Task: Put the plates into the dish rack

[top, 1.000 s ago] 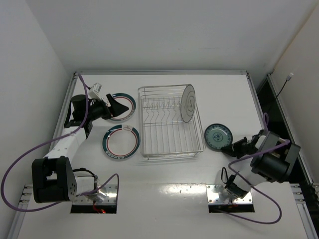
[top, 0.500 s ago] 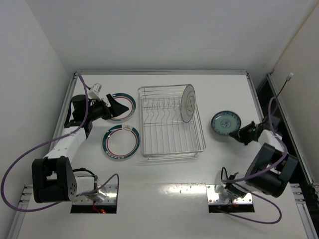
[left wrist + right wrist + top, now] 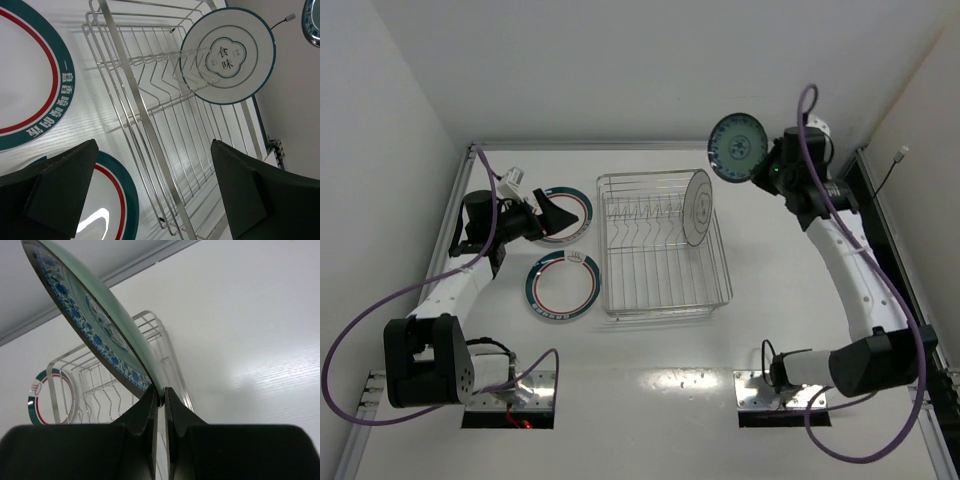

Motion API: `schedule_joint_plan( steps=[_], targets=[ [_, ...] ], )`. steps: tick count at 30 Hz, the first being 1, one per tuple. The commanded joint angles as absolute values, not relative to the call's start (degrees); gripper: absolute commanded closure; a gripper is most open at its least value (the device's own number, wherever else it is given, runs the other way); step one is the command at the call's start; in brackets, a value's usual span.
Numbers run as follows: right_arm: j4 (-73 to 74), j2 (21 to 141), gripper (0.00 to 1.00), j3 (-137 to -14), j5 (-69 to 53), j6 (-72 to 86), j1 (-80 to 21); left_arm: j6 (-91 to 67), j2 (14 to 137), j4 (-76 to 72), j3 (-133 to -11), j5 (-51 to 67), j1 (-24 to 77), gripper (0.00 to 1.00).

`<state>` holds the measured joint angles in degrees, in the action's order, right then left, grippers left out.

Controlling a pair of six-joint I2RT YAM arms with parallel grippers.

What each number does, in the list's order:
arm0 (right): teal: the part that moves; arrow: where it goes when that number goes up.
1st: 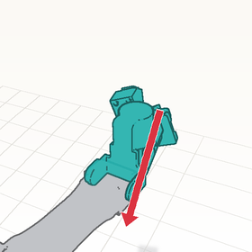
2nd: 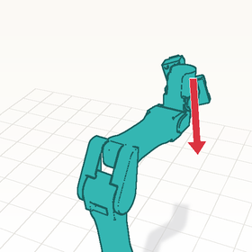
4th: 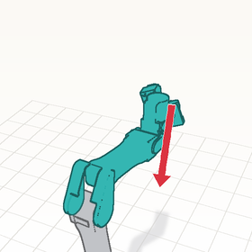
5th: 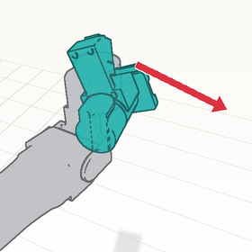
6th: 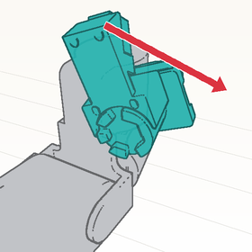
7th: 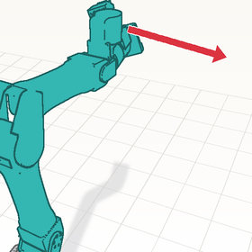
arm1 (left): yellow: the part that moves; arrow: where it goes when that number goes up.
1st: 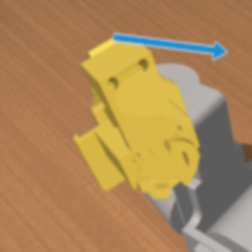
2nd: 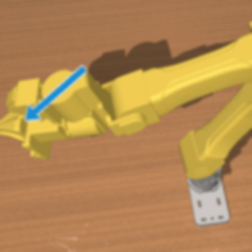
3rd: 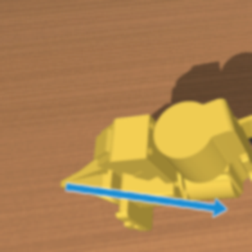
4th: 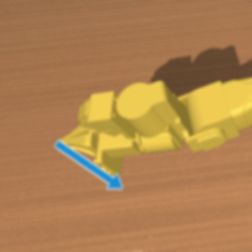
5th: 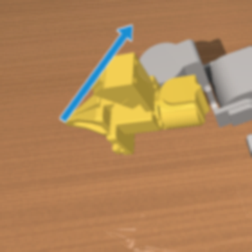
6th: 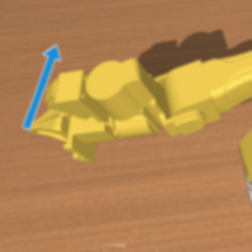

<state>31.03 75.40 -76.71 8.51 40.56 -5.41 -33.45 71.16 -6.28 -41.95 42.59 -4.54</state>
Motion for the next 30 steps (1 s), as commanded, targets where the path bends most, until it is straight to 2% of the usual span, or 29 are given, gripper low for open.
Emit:
schedule_joint_plan(
  steps=[1, 7, 14, 21, 30],
  targets=[
    [36.3, 79.01, 1.0, -82.43, 25.12, 39.56, -13.69, -32.43, 70.05, -7.47, -44.12, 42.98, -4.39, 0.05],
    [37.7, 83.4, 1.0, -87.88, 31.63, 38.06, -22.67, -32.43, 70.05, -7.47, -44.12, 42.98, -4.39, 0.05],
    [46.13, 95.26, 1.0, -96.76, 43.49, 37.44, -32.15, -32.43, 70.05, -7.47, -44.12, 42.98, -4.39, 0.05],
    [58.26, 108.62, 1.0, -112.65, 50.09, 36.91, -34.89, -32.43, 70.58, -7.47, -44.12, 42.98, -4.39, 0.05],
    [60.12, 111.01, 1.0, -112.68, 53.26, 35.86, -34.89, -32.43, 71.1, -7.47, -44.12, 42.98, -4.39, 0.05]
  ],
)
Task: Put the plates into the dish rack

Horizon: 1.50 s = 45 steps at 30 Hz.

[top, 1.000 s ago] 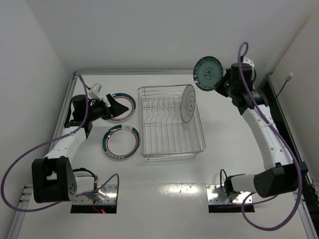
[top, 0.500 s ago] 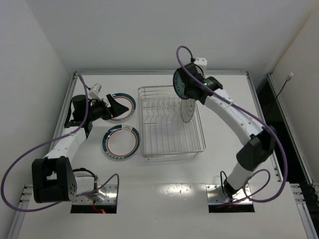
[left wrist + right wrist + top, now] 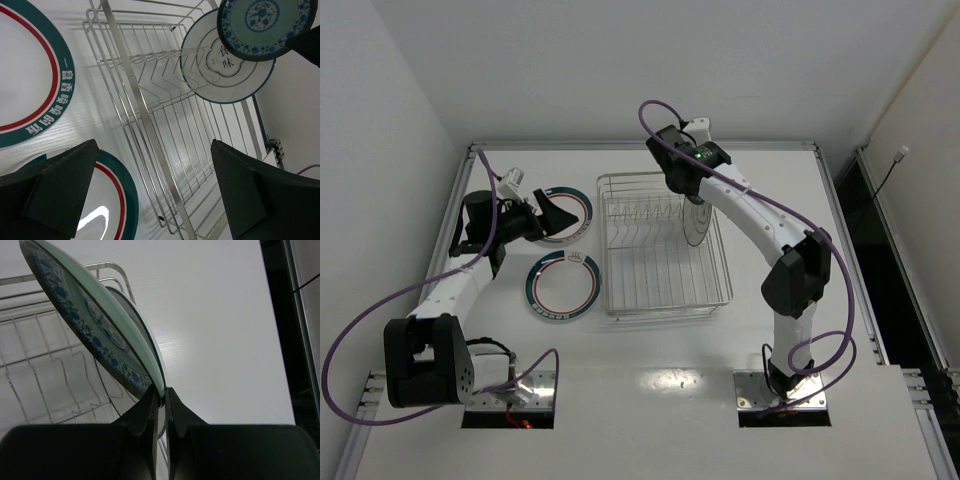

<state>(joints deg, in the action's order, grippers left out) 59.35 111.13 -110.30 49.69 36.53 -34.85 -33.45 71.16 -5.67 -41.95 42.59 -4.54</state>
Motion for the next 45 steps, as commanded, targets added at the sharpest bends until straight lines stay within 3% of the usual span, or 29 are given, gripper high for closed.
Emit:
schedule_joint_plan(
  steps=[1, 24, 31, 38, 45],
  targets=[
    [60.12, 111.01, 1.0, -112.15, 53.26, 35.86, -34.89, -32.43, 71.1, -7.47, -44.12, 42.98, -4.39, 0.05],
    [61.61, 118.65, 1.0, -107.84, 49.66, 37.53, -35.95, -32.43, 71.1, -7.47, -44.12, 42.98, -4.39, 0.05],
    [58.12, 116.03, 1.0, -103.82, 32.97, 41.22, -35.76, -32.43, 71.1, -7.47, -44.12, 42.98, -4.39, 0.05],
    [54.93, 115.57, 1.0, -101.95, 29.36, 42.36, -35.69, -32.43, 71.1, -7.47, -44.65, 42.98, -4.39, 0.05],
    [54.93, 113.39, 0.76, -100.2, 29.36, 42.36, -35.16, -32.43, 71.1, -6.94, -44.65, 42.98, -4.39, 0.05]
  ],
)
